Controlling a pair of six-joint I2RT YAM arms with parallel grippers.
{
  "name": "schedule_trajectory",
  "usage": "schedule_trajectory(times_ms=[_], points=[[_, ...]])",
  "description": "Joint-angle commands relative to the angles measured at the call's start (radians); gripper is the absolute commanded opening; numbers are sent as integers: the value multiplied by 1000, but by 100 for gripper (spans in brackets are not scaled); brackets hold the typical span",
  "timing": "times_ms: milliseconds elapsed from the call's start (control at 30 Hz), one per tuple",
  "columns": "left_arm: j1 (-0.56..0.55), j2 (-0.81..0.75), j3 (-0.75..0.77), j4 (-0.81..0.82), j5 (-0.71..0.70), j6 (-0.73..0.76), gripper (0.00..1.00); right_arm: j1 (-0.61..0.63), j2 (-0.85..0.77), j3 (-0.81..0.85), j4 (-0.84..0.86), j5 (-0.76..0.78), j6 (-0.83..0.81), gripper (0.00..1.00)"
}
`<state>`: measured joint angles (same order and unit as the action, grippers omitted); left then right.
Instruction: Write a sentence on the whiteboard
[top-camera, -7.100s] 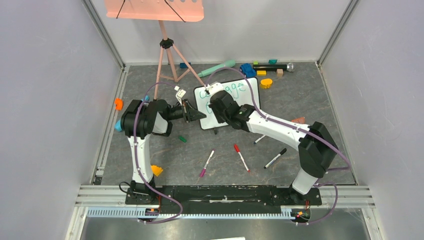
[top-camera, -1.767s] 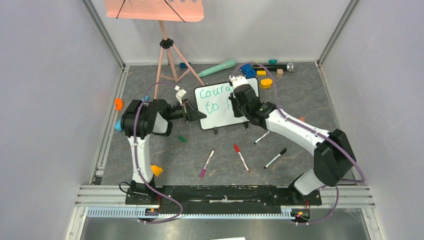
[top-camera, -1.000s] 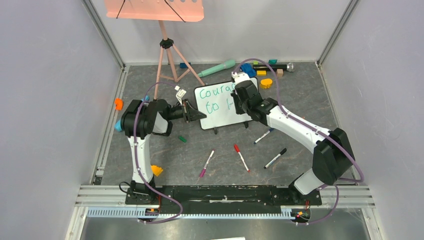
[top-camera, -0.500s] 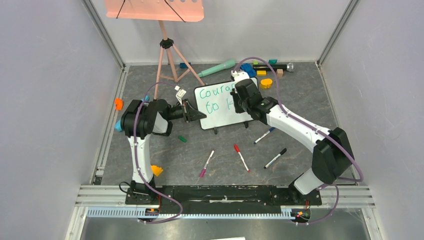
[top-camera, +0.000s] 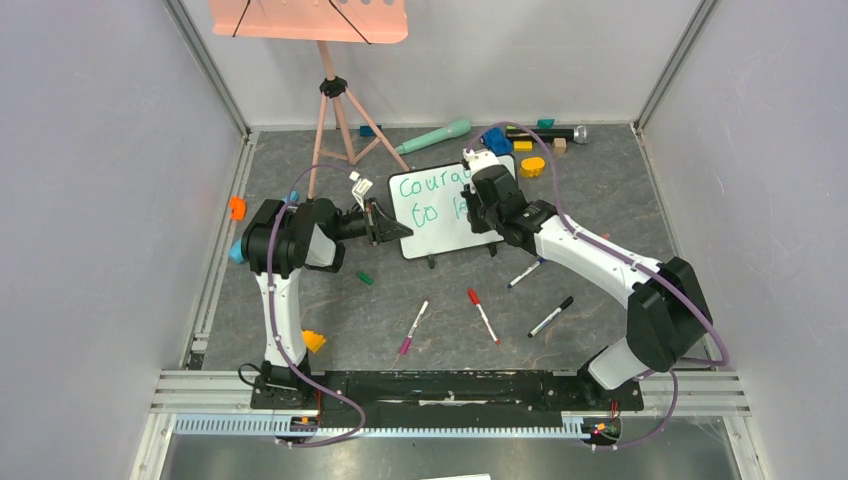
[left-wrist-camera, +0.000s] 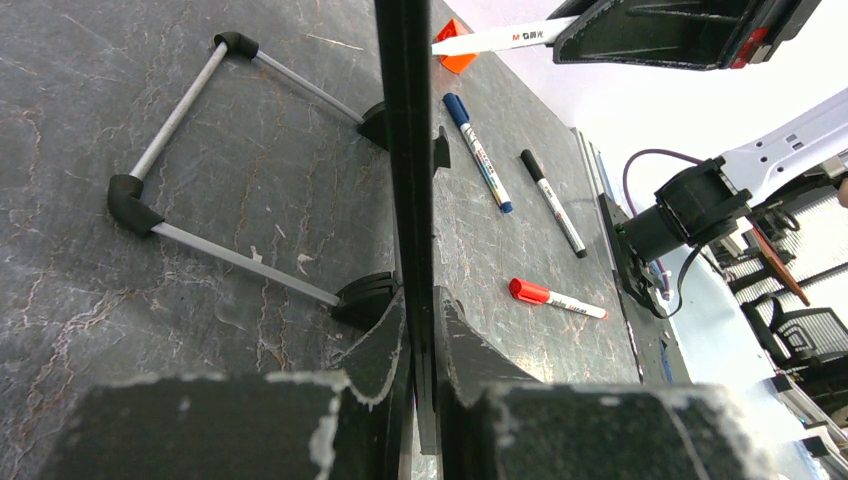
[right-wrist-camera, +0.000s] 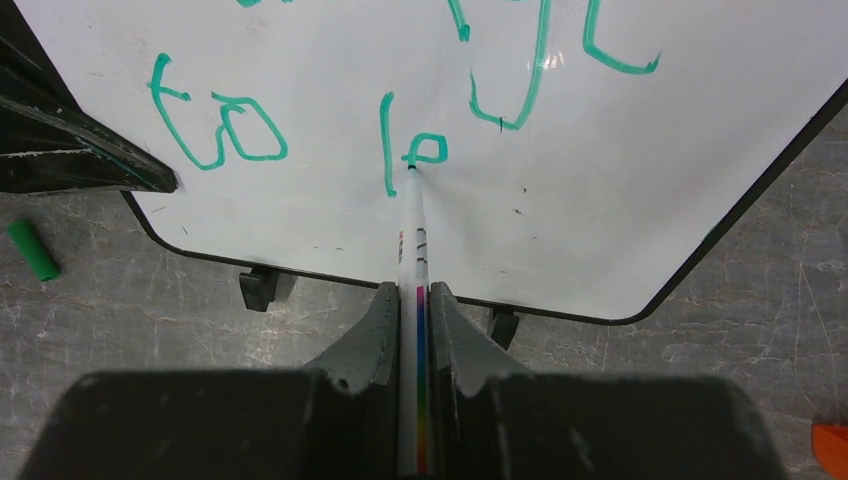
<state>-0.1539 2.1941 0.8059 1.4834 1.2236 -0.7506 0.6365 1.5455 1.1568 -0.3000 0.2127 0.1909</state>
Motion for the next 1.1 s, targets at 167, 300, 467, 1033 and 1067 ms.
schedule_trajectory(times_ms=[167, 300, 467, 1033, 1067], points=[[-10, -12, 13, 74, 22, 82, 2, -9, -20, -29, 10, 53, 5, 0], [-11, -11, 13, 74, 22, 80, 2, -10, -16, -8, -18, 106, 3, 0], [-10, -11, 15, 74, 23, 80, 2, -12, -14, 15, -17, 110, 3, 0], [-10, -11, 16, 74, 24, 79, 2, -29, -142, -22, 48, 66, -8, 0], [-10, -11, 16, 74, 24, 79, 2, -32, -135, -19, 44, 66, -6, 0]])
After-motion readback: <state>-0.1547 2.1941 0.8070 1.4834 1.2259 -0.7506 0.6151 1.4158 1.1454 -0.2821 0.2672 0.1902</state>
